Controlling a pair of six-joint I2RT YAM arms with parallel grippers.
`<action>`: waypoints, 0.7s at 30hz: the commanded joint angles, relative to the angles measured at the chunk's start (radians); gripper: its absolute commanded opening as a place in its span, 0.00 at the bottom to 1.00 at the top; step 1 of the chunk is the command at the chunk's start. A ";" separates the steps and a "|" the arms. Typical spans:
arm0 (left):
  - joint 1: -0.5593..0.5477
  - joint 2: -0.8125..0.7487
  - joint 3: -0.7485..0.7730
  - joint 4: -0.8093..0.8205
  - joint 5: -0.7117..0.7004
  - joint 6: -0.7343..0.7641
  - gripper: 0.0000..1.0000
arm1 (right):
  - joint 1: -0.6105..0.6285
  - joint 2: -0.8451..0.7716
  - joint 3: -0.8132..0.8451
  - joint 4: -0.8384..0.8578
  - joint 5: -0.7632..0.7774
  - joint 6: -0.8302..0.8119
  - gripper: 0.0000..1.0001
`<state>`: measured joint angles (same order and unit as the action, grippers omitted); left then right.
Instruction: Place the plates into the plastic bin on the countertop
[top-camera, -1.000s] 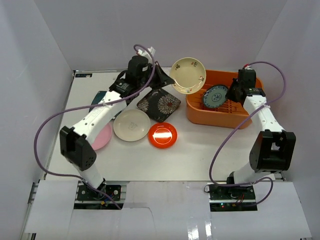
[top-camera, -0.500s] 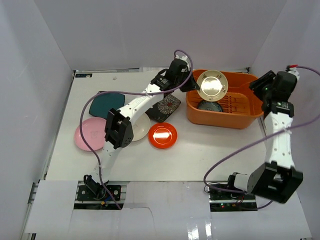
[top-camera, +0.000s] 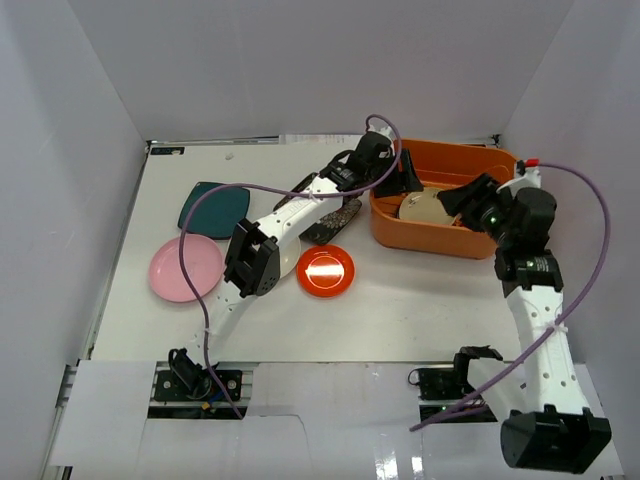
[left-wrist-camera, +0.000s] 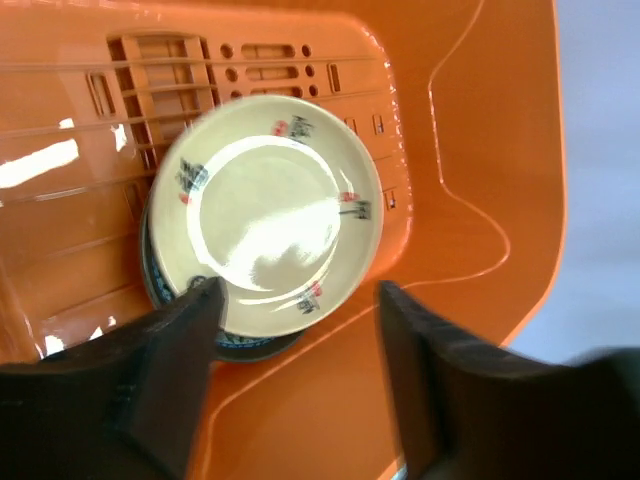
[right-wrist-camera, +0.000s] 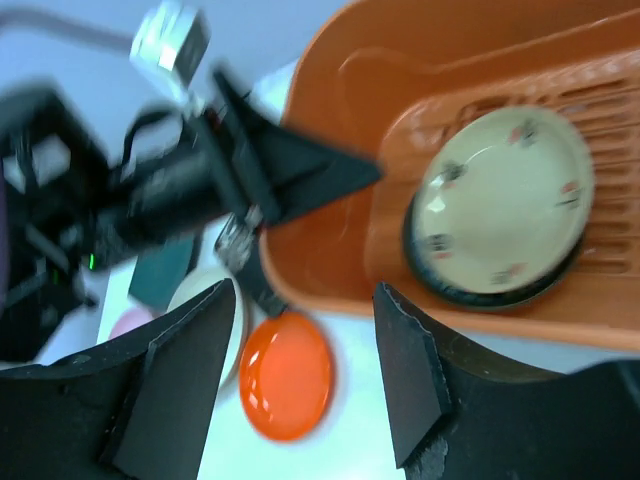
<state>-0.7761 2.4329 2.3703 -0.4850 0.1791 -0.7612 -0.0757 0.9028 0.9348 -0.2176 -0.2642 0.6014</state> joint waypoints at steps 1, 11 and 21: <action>0.008 -0.115 0.027 0.040 -0.019 0.037 0.80 | 0.146 -0.128 -0.103 -0.034 -0.011 -0.019 0.64; 0.058 -0.667 -0.457 0.072 -0.180 0.192 0.86 | 0.512 -0.249 -0.506 0.111 0.147 0.193 0.67; 0.162 -1.480 -1.505 0.059 -0.388 0.060 0.85 | 0.824 0.113 -0.677 0.564 0.428 0.472 0.69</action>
<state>-0.6483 0.9909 1.0019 -0.3431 -0.1238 -0.6422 0.7265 0.9237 0.2592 0.1062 0.0502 0.9585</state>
